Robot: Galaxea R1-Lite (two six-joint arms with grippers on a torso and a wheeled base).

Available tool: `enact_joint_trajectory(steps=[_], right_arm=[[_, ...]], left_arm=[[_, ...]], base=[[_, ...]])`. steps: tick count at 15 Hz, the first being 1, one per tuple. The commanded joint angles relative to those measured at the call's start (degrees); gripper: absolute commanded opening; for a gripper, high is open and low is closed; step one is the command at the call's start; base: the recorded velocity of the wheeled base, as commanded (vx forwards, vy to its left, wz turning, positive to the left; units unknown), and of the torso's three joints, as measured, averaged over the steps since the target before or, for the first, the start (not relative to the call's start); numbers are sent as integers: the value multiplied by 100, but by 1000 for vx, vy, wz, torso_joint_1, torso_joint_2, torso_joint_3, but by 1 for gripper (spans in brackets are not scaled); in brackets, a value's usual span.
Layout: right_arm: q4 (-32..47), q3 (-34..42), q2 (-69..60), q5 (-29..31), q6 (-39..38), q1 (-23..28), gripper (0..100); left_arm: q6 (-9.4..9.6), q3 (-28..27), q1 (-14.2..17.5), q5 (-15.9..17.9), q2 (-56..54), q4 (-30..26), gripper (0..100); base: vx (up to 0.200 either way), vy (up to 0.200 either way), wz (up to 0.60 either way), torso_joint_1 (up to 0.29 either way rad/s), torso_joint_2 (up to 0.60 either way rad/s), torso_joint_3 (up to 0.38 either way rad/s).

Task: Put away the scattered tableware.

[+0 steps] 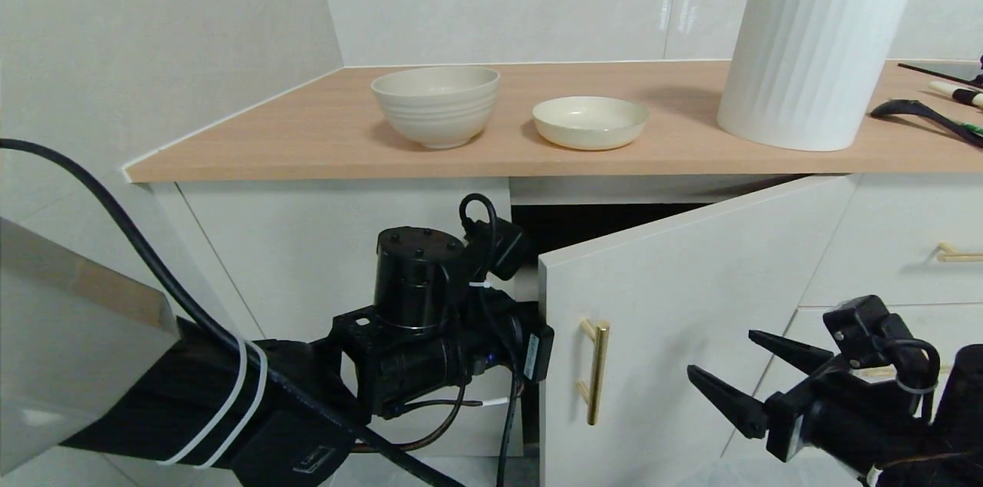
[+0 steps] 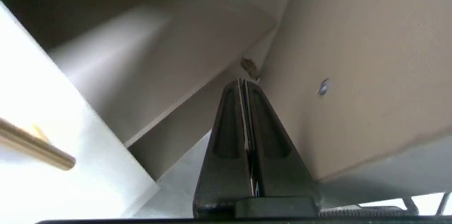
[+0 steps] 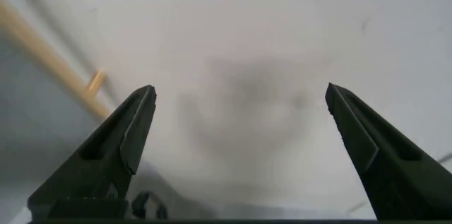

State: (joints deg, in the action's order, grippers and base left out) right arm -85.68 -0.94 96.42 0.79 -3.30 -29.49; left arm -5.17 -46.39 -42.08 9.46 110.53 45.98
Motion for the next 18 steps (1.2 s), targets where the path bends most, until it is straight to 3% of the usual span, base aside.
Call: enact_joint_trajectory(steps=[1, 4, 18], right_arm=[[860, 94, -1310, -35, -56, -39, 100], [1686, -3, -1802, -176, -92, -39, 100], [1695, -73, -1600, -290, -144, -39, 100]], left_arm=[[-2, 77, -2, -41, -49, 25, 0], [7, 139, -11, -41, -137, 34, 0], [25, 182, -230, -313, -102, 25, 0]], base=[[0, 0, 0, 0, 0, 0], [0, 0, 0, 0, 0, 0], [0, 0, 0, 0, 0, 0]])
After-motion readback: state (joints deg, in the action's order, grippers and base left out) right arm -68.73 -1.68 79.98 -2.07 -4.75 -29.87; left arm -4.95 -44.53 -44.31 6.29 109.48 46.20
